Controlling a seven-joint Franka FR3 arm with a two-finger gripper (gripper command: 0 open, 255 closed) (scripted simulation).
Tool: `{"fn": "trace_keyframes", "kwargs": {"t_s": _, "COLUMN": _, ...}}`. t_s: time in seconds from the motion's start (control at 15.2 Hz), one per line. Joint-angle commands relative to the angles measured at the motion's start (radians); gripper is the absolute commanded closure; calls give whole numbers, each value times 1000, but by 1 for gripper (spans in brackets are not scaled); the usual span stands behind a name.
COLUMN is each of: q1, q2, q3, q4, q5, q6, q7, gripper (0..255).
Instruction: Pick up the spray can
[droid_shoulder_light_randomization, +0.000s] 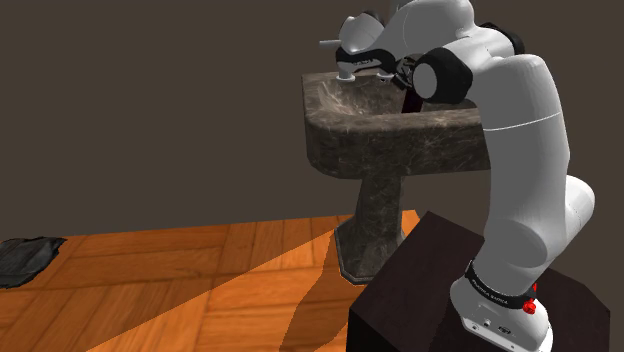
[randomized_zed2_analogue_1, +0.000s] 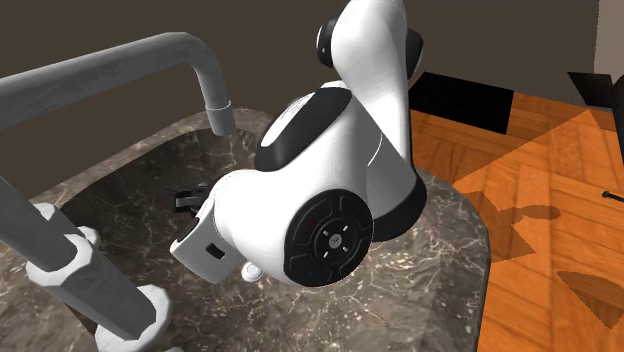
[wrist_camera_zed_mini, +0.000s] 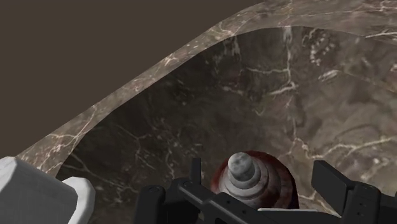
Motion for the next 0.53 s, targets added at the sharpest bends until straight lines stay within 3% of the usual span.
{"fn": "trace_keyframes", "kwargs": {"t_s": 0.0, "q1": -1, "q2": 0, "q3": 1, "q4": -8, "q5": 2, "q6": 6, "q7": 7, "gripper": 0}}
{"fn": "trace_keyframes", "kwargs": {"t_s": 0.07, "q1": 0, "q2": -1, "q3": 1, "q4": -9, "q5": 2, "q6": 6, "q7": 7, "gripper": 255}}
{"fn": "trace_keyframes", "kwargs": {"t_s": 0.46, "q1": 0, "q2": 0, "q3": 1, "q4": -7, "q5": 2, "q6": 5, "q7": 6, "gripper": 255}}
